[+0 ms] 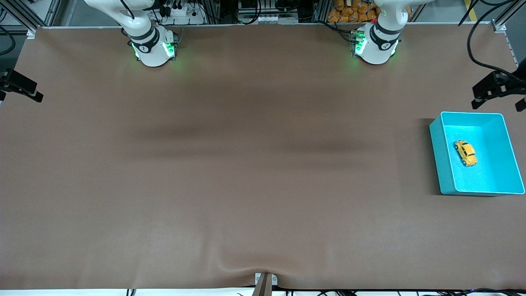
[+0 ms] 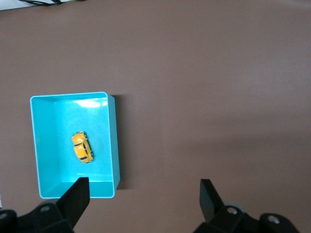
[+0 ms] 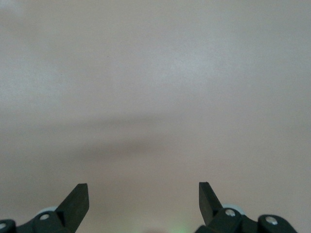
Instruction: Wind and store yellow beetle car
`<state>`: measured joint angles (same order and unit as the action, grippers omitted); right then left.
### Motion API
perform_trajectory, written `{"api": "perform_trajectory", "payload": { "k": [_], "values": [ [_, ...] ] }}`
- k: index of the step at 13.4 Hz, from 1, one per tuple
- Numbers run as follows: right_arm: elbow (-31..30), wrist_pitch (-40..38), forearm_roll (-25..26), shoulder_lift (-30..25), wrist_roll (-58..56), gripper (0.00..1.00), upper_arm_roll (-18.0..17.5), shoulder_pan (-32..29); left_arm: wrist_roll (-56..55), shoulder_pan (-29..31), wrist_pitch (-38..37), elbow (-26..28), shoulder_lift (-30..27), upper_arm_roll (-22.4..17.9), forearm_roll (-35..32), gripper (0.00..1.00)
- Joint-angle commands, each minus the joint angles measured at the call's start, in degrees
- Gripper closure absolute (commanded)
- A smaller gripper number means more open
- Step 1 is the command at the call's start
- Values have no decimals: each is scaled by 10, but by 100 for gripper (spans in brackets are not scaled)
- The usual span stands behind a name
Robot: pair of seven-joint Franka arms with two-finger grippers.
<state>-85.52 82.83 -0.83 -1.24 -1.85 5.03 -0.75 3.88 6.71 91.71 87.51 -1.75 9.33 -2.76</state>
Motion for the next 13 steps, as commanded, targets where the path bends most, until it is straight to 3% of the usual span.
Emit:
{"api": "perform_trajectory", "payload": {
  "k": [1, 6, 13],
  "values": [
    [9, -9, 3, 0, -1, 0, -4, -7, -19, -13, -12, -4, -7, 23, 11, 0],
    [9, -9, 3, 0, -1, 0, -3, -7, -26, -18, -76, -5, -13, 37, 38, 0],
    [9, -9, 3, 1, 0, 0, -3, -7, -20, -18, -93, -5, -13, 32, 51, 0]
  ]
}}
